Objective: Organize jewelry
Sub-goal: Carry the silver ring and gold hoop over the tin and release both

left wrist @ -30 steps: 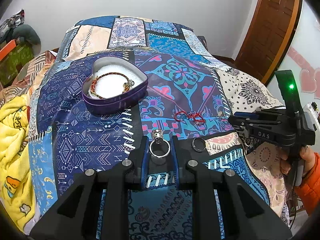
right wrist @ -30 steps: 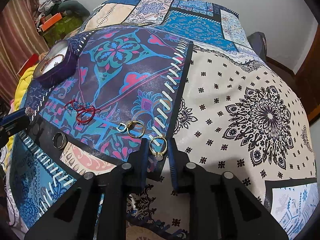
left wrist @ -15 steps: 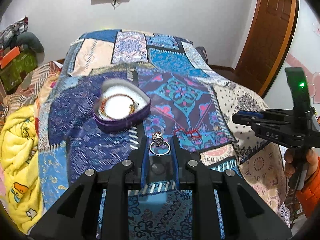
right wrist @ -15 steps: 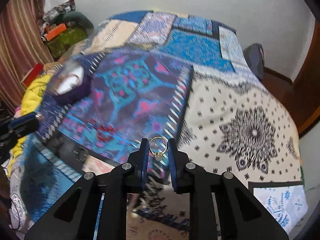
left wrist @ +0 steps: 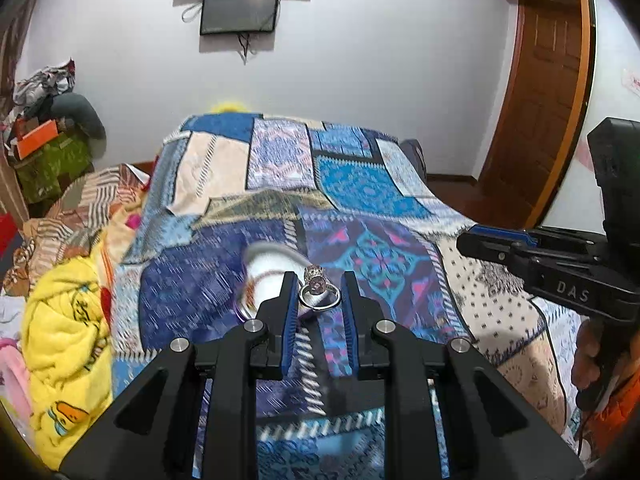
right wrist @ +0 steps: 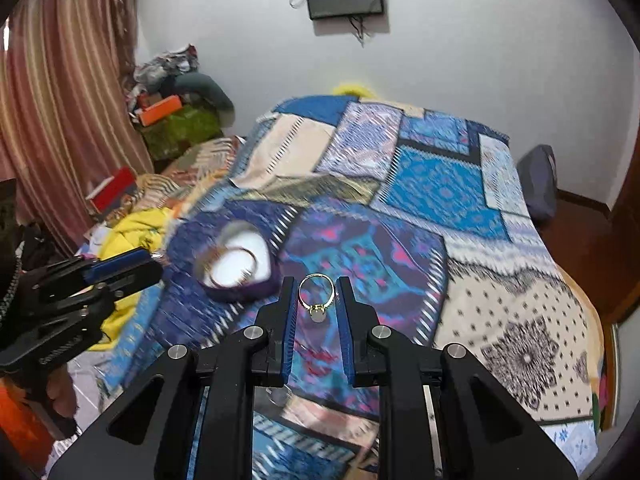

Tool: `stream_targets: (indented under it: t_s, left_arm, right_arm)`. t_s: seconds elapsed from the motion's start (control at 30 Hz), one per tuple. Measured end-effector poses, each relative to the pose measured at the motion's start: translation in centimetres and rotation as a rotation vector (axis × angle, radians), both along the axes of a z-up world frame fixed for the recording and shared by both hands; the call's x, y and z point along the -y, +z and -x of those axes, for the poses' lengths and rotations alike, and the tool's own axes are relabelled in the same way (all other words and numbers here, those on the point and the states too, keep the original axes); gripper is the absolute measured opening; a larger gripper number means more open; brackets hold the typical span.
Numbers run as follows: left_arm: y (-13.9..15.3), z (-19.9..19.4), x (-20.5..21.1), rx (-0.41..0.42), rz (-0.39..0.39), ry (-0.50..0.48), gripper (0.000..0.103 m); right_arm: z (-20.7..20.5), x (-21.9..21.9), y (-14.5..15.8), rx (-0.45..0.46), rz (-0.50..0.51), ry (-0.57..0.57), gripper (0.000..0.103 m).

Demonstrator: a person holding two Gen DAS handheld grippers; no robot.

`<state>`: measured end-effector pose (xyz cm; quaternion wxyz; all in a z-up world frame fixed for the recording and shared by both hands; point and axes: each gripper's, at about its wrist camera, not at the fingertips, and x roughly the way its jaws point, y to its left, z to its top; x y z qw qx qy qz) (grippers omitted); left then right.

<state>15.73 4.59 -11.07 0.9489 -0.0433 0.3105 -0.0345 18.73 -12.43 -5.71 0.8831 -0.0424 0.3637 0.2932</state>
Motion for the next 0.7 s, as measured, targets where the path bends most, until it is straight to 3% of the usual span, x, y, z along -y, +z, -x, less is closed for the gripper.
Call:
stream_targets:
  t_s: [0.4, 0.7]
  left_arm:
    - [0.8, -2.5, -3.1, 0.032, -0.001, 0.049, 0.020]
    - [-1.7, -5.3, -4.7, -0.032, 0.002, 0.046, 0.020]
  right_arm:
    - [-1.3, -4.5, 1.1, 0.036, -0.044, 0.082, 0.017]
    - [-3.4, -7.3, -0.5, -0.008, -0.060, 0.113, 0.017]
